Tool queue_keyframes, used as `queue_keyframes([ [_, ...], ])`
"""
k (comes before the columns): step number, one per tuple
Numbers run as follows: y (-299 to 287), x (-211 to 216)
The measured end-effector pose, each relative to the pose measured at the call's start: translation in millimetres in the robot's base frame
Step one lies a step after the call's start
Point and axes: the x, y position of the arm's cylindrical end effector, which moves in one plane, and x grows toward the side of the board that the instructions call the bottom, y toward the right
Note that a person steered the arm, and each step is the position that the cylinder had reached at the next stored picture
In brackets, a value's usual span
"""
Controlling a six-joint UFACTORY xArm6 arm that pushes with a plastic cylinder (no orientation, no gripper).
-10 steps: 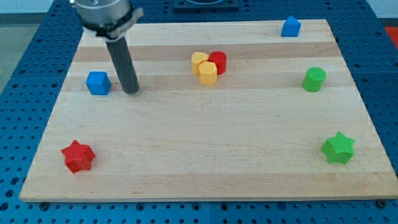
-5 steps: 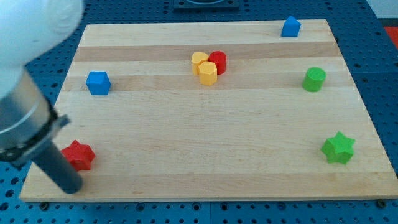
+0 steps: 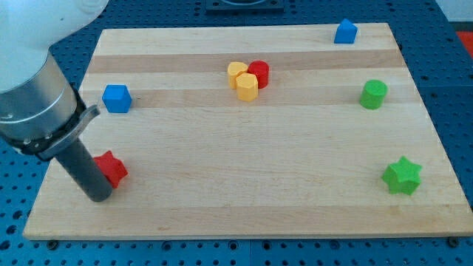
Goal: Move the red star into the group of blocks
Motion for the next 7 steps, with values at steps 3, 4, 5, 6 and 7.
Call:
queue_keyframes([
  [3, -9, -46],
  [4, 8, -61],
  [5, 37, -79],
  [6, 75, -108],
  [7, 101, -135],
])
